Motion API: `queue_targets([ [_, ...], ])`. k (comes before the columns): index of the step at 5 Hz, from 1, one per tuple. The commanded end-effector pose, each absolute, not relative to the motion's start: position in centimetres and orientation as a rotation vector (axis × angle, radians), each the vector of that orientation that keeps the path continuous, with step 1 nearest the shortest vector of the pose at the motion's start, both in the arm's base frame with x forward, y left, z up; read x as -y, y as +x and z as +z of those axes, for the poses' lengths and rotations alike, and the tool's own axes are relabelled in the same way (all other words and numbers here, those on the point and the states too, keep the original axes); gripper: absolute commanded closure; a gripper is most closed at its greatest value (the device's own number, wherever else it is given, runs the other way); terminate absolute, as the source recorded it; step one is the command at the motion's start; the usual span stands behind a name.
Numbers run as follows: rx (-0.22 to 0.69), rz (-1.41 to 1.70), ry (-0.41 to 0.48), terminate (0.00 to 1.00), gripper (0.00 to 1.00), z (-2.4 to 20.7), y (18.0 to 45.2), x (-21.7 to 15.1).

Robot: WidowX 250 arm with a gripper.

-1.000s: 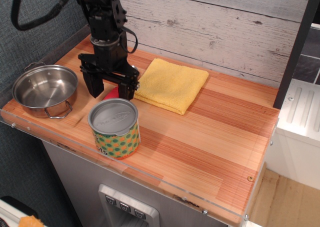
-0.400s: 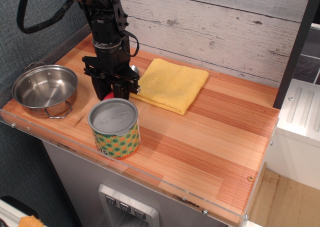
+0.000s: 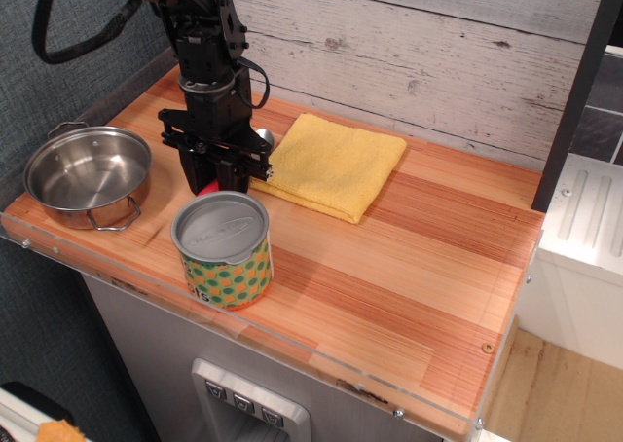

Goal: Pick up the red spoon and place it on the right of the can

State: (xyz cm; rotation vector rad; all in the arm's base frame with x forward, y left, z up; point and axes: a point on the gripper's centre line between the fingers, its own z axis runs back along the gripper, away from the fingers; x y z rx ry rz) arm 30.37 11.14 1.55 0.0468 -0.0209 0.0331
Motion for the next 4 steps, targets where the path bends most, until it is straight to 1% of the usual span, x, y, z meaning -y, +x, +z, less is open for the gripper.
queue_targets([
  [1,0.130,0.069,0.102,0.00,1.00,7.4,31.4,-11.5],
  [2,0.159,0.070,0.108,0.00,1.00,9.1,31.4,-10.6],
  [3,0.133,0.084,0.122,0.00,1.00,9.9,30.9,-8.9],
  [4,0.126,0.119,0.085,0.00,1.00,10.5,30.2,-7.0],
])
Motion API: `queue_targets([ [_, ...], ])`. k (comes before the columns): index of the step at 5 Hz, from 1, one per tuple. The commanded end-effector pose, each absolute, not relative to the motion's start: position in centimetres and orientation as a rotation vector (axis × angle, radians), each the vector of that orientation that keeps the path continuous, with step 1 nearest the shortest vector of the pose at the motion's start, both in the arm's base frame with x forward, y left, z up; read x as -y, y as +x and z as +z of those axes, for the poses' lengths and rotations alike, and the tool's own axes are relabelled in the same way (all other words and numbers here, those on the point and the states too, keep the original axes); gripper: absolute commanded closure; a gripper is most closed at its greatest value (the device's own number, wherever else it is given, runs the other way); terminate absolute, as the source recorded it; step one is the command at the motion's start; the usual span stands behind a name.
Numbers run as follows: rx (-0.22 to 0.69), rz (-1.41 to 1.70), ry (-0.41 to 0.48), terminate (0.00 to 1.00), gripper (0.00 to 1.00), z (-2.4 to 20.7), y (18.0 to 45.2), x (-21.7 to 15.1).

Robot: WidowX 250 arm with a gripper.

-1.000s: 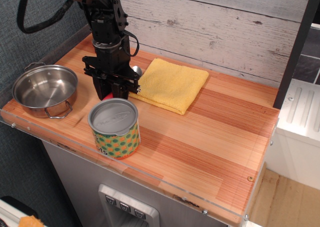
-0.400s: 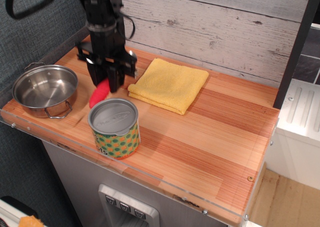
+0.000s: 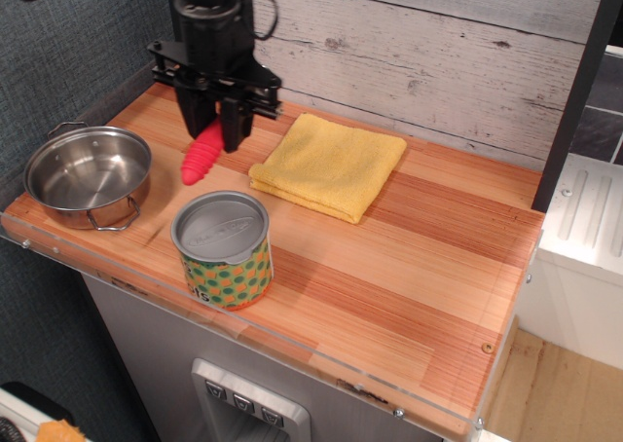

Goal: Pick up the red spoon and place it on the right of the can

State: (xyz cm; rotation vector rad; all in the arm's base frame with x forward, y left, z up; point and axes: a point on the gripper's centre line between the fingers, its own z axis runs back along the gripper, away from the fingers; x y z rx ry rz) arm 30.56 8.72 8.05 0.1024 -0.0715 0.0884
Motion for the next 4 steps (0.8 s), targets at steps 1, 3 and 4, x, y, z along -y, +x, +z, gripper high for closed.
queue_targets([
  [1,0.103,0.150,0.083,0.00,1.00,10.7,29.4,-4.2],
  [3,0.063,0.102,0.063,0.00,1.00,10.5,28.7,2.3],
  [4,0.065,0.113,0.075,0.00,1.00,9.5,28.5,4.8],
])
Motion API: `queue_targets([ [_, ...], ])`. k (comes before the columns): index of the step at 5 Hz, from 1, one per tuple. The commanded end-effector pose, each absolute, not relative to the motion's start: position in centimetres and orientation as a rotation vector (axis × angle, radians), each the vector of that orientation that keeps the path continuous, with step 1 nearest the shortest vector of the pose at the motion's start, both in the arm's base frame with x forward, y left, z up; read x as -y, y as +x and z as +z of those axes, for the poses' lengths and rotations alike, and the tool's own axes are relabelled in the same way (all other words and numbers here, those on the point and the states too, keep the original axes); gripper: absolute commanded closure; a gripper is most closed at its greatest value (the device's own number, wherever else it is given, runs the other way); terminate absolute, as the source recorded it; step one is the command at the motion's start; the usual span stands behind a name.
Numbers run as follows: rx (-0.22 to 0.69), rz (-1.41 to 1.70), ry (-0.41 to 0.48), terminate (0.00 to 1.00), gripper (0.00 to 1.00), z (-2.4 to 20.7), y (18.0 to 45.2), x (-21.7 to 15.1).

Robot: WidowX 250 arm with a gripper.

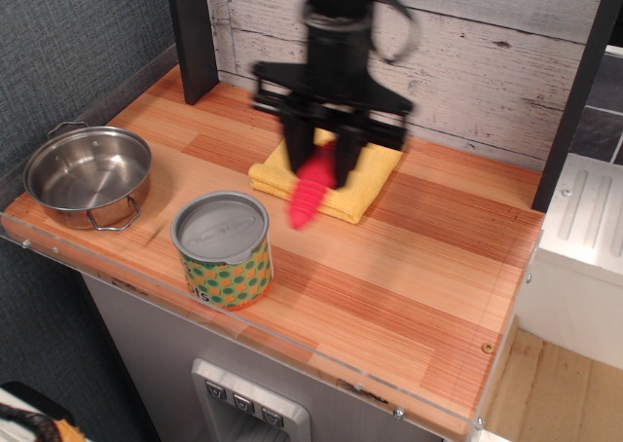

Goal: Pick up the red spoon and place it on the right of the can

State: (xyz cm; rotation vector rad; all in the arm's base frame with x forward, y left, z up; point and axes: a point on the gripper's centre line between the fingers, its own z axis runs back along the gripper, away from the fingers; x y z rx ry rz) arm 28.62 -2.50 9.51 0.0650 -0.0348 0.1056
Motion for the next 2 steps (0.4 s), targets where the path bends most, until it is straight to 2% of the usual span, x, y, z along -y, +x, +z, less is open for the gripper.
queue_targets([
  [1,0.076,0.133,0.059,0.00,1.00,8.2,27.8,7.0],
  [2,0.070,0.126,0.053,0.00,1.00,7.0,27.4,8.4],
])
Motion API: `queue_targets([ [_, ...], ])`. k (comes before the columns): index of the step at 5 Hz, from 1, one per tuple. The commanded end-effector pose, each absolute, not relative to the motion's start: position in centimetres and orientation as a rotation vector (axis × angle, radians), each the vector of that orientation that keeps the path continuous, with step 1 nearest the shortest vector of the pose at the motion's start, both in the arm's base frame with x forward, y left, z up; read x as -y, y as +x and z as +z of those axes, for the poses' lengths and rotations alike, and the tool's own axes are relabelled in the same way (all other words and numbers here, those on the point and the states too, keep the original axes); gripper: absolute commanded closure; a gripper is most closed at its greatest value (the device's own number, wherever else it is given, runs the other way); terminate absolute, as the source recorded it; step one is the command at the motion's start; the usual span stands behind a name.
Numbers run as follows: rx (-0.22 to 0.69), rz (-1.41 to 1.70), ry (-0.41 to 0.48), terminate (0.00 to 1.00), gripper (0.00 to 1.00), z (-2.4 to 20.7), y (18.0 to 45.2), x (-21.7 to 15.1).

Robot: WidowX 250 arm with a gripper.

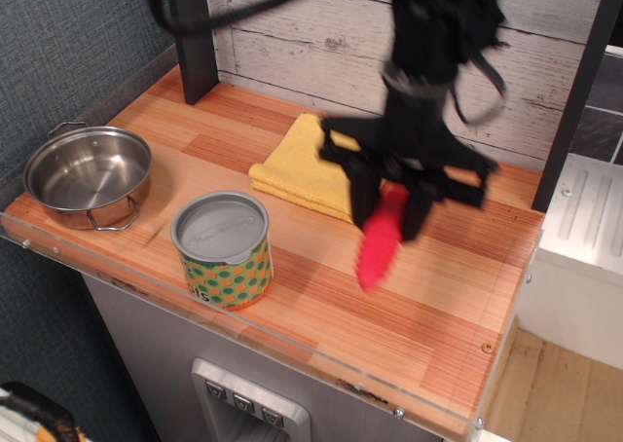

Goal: Pick up the red spoon and place it on the right of the can

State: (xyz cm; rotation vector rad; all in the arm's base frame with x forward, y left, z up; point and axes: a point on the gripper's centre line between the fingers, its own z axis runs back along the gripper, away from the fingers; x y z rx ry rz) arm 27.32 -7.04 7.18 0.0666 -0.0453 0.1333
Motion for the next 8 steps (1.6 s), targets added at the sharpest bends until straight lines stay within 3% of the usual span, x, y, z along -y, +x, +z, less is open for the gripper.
queue_targets([
  [1,0.073,0.144,0.059,0.00,1.00,5.4,27.3,9.0],
  [2,0.122,0.257,0.068,0.00,1.00,4.9,27.4,9.0],
  [5,0.102,0.800,0.051,0.00,1.00,2.8,26.4,9.4],
  [8,0.063,1.304,-0.055,0.00,1.00,1.1,23.3,9.0],
])
